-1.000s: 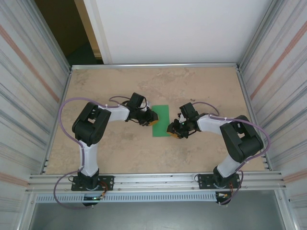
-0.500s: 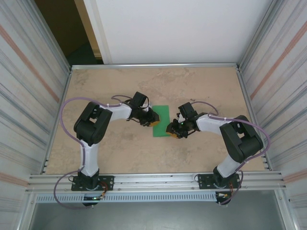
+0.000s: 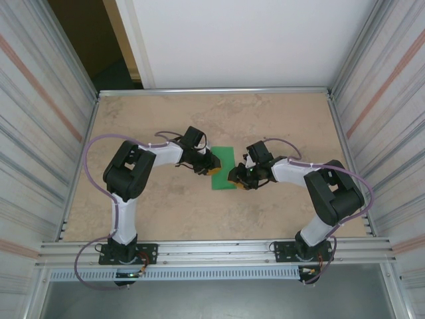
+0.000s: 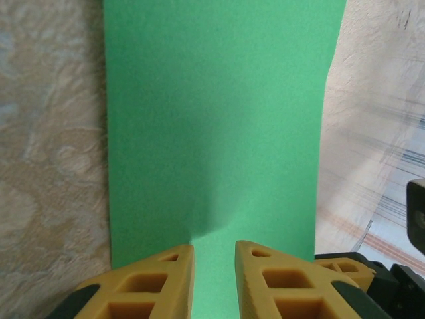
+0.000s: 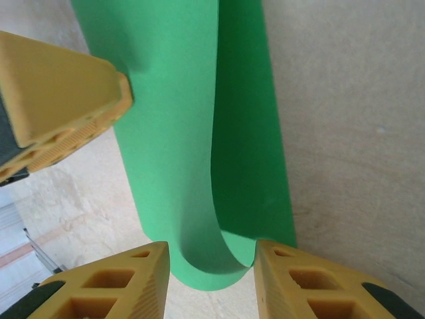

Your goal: Fold a paper plane with a square sheet of paper (pick it up from the middle)

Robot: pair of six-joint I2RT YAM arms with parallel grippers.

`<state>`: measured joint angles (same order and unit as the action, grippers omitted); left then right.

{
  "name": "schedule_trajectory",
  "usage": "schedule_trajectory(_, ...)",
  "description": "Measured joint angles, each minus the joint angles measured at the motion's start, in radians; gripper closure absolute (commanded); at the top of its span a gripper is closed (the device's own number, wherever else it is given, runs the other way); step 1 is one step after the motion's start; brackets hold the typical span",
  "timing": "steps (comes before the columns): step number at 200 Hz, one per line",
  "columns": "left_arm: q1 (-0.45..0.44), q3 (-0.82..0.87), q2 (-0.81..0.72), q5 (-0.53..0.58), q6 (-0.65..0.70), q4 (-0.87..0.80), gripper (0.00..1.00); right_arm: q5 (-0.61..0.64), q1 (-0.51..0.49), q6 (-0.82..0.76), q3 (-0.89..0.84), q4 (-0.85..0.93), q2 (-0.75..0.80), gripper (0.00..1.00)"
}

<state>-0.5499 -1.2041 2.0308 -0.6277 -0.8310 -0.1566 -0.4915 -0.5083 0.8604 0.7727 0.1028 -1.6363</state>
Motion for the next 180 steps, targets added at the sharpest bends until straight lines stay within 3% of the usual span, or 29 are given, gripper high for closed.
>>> schedule_trajectory(52,0.0,0.0,0.0,0.0,0.013,-0.002,0.76,-0.033,0.056,-0.029,0.051,-0.05,-0.057,0.63)
schedule_trajectory(107,0.0,0.0,0.0,0.0,0.016,-0.002,0.76,-0.086,0.023,-0.024,0.045,-0.051,-0.074,0.71)
schedule_trajectory(180,0.0,0.0,0.0,0.0,0.015,-0.002,0.76,-0.014,-0.01,0.066,-0.014,-0.023,0.011,0.82)
